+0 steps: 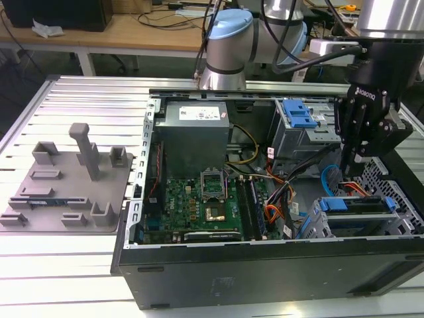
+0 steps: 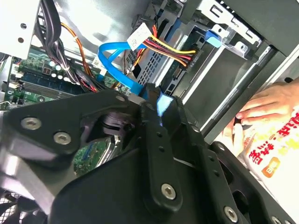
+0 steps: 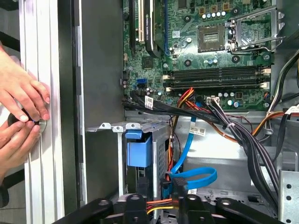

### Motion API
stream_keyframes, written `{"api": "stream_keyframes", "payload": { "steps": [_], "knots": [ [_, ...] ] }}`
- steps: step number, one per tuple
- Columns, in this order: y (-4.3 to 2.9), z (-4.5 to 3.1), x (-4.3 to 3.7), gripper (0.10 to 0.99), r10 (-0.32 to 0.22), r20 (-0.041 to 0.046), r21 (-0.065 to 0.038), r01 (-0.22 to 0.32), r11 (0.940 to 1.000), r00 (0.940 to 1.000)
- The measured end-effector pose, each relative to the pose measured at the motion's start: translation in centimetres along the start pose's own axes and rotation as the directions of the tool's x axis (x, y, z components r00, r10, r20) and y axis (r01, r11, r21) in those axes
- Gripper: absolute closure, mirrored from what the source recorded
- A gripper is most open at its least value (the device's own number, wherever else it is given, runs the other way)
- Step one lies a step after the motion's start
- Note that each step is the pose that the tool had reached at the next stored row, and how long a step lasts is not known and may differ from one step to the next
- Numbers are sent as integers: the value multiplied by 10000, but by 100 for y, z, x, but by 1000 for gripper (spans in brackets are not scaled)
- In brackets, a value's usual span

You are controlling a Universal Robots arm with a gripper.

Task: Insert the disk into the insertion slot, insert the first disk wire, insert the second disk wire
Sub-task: 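Insert the second disk wire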

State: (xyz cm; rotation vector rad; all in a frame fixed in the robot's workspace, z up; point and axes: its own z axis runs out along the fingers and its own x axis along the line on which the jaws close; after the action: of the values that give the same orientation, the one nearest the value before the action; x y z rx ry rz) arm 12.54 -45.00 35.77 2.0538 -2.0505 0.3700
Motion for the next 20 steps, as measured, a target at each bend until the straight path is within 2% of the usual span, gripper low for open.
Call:
{"api": "stream_keyframes", "payload": {
  "steps": [1,6,7,18,20],
  "knots": [
    [0,1,0,812,1,-3,0,-1,10000,10000],
    [1,19,-7,827,0,-1,0,0,10000,10000],
    [1,23,-8,902,1,-2,0,-1,10000,10000],
    [2,62,-21,925,1,-3,0,-1,10000,10000],
    [-22,65,-22,925,3,23,-1,-3,10000,10000]
  ]
}}
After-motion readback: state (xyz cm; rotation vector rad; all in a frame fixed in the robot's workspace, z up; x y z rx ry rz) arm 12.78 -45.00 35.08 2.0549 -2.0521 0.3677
